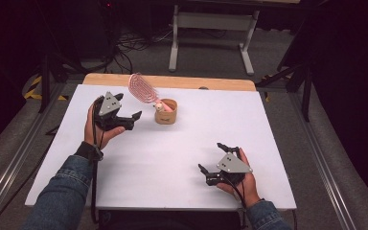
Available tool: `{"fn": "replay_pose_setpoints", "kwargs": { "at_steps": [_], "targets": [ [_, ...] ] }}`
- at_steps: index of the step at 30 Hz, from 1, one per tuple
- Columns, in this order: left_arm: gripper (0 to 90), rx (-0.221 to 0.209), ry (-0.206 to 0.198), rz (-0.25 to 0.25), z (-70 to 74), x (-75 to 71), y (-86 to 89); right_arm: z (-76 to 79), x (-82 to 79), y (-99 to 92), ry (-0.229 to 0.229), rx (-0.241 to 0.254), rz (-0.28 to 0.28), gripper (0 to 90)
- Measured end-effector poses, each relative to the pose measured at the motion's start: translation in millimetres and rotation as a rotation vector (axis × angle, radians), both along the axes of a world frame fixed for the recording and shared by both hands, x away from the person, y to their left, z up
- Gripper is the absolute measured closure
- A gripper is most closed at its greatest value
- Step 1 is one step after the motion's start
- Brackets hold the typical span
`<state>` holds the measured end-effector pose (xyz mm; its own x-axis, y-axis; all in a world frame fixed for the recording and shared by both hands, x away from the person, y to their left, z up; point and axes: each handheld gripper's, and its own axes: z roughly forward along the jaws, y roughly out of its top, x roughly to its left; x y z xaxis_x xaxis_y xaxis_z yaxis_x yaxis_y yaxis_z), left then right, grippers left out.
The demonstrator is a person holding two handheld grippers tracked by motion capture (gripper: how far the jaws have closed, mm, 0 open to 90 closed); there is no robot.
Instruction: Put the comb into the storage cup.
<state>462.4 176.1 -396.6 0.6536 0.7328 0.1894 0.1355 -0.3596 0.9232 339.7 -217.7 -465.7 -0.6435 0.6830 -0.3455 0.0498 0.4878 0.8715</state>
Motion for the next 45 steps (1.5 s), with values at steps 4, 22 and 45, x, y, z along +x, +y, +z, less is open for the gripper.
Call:
{"fn": "replay_pose_setpoints", "kwargs": {
  "at_steps": [4, 22, 45],
  "targets": [
    [9.5, -0.004, -0.011, -0.008, -6.1, -5.4, 0.8, -0.5, 0.3, 0.5, 0.0, -0.004, -0.002, 6.5],
    [8.5, -0.022, -0.051, -0.058, -13.9, -37.6, 2.5, -0.1, -1.5, 3.1, -0.004, -0.01, 0.004, 6.5],
    [8.0, 0.006, -0.079, -0.125, -16.1, -69.6, -1.3, 4.2, -4.3, 1.2, -0.022, -0.002, 0.012, 6.2]
  ]
}}
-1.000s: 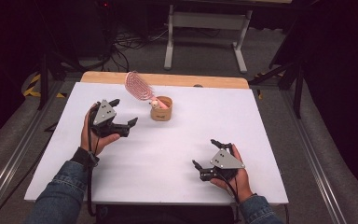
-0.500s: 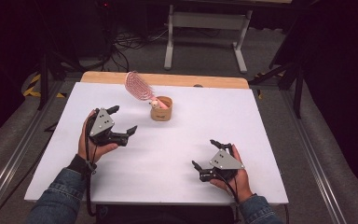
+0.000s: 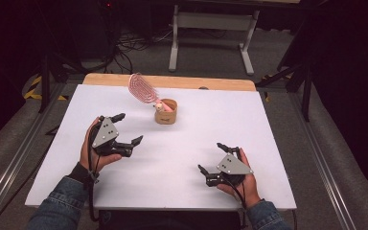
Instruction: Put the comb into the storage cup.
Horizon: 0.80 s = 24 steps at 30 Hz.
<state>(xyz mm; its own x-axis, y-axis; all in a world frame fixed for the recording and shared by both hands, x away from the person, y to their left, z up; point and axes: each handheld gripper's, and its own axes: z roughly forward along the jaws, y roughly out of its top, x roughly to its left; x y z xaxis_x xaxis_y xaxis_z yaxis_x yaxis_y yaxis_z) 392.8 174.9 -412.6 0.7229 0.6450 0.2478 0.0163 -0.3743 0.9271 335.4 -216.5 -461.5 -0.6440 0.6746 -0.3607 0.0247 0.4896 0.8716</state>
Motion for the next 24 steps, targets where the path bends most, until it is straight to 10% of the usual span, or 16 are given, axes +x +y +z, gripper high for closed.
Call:
{"fn": "replay_pose_setpoints", "kwargs": {
  "at_steps": [24],
  "targets": [
    [10.0, 0.031, -0.047, -0.006, -5.3, -33.0, 14.8, 7.2, -4.8, -0.7, -0.023, 0.028, -0.004, 6.0]
  ]
}}
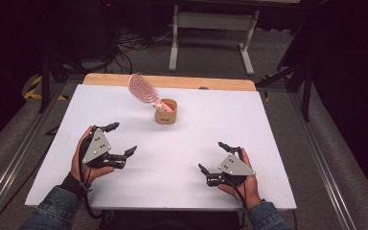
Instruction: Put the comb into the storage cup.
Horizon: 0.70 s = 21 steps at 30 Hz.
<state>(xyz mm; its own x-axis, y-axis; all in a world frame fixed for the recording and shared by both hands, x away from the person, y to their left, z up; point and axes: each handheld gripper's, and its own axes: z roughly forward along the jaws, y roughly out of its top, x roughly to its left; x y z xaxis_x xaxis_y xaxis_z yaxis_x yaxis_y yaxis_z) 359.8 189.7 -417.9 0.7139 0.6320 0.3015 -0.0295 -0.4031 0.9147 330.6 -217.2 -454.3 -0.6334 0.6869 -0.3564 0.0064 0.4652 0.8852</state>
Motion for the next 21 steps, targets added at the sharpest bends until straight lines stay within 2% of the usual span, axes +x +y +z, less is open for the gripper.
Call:
{"fn": "replay_pose_setpoints", "kwargs": {
  "at_steps": [10, 21],
  "targets": [
    [9.8, 0.018, 0.015, -0.01, -7.1, -7.6, 3.3, 2.3, -2.1, -0.4, -0.009, 0.001, 0.002, 6.0],
    [9.7, 0.065, 0.005, 0.002, -13.7, -15.9, 11.1, 5.1, -8.7, 0.5, -0.022, -0.004, 0.006, 5.9]
  ]
}}
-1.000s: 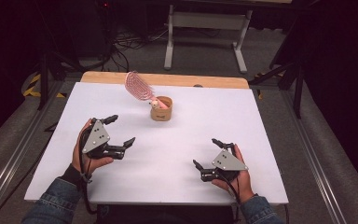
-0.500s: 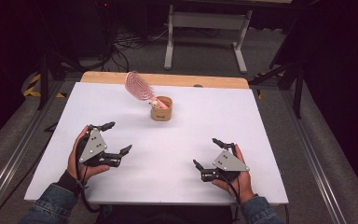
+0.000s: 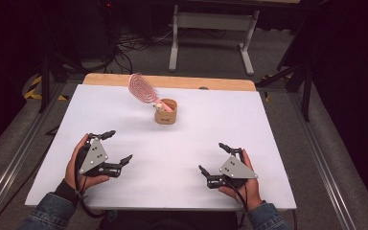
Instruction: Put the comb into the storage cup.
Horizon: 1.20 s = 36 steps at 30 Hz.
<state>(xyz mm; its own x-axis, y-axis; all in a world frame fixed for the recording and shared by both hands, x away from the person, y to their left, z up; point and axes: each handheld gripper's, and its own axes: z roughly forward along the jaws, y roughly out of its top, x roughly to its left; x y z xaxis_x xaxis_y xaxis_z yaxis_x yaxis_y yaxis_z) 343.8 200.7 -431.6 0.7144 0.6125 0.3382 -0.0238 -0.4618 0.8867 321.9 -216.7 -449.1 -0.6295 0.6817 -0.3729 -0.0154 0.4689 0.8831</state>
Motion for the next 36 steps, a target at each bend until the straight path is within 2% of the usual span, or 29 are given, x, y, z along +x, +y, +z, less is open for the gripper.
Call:
{"fn": "replay_pose_setpoints", "kwargs": {
  "at_steps": [8, 18, 22, 27, 31, 32, 34, 36],
  "targets": [
    [9.8, 0.014, 0.016, 0.011, -6.0, -6.2, 9.1, 0.7, -4.1, -2.0, -0.002, -0.014, -0.01, 5.9],
    [10.0, -0.003, 0.044, 0.036, -15.2, -17.5, 24.1, 1.0, -12.5, -4.4, -0.004, -0.026, -0.02, 5.7],
    [10.0, -0.021, 0.059, 0.043, -19.7, -20.6, 30.3, 0.9, -17.0, -5.4, -0.005, -0.029, -0.026, 5.7],
    [9.7, -0.077, 0.111, 0.068, -29.9, -24.8, 40.6, -2.1, -19.0, -10.8, 0.012, -0.026, -0.043, 5.6],
    [7.7, -0.1, 0.125, 0.086, -31.5, -25.1, 46.4, -2.9, -18.6, -14.4, 0.025, -0.013, -0.046, 5.5],
    [6.3, -0.124, 0.132, 0.094, -31.4, -24.0, 49.6, -3.8, -17.1, -16.2, 0.029, -0.007, -0.047, 5.5],
    [6.3, -0.128, 0.135, 0.091, -32.0, -23.5, 50.6, -5.0, -15.4, -17.4, 0.04, 0.006, -0.047, 5.5],
    [6.1, -0.115, 0.139, 0.087, -33.1, -23.4, 49.4, -5.8, -14.9, -17.2, 0.046, 0.009, -0.046, 5.5]
  ]
}}
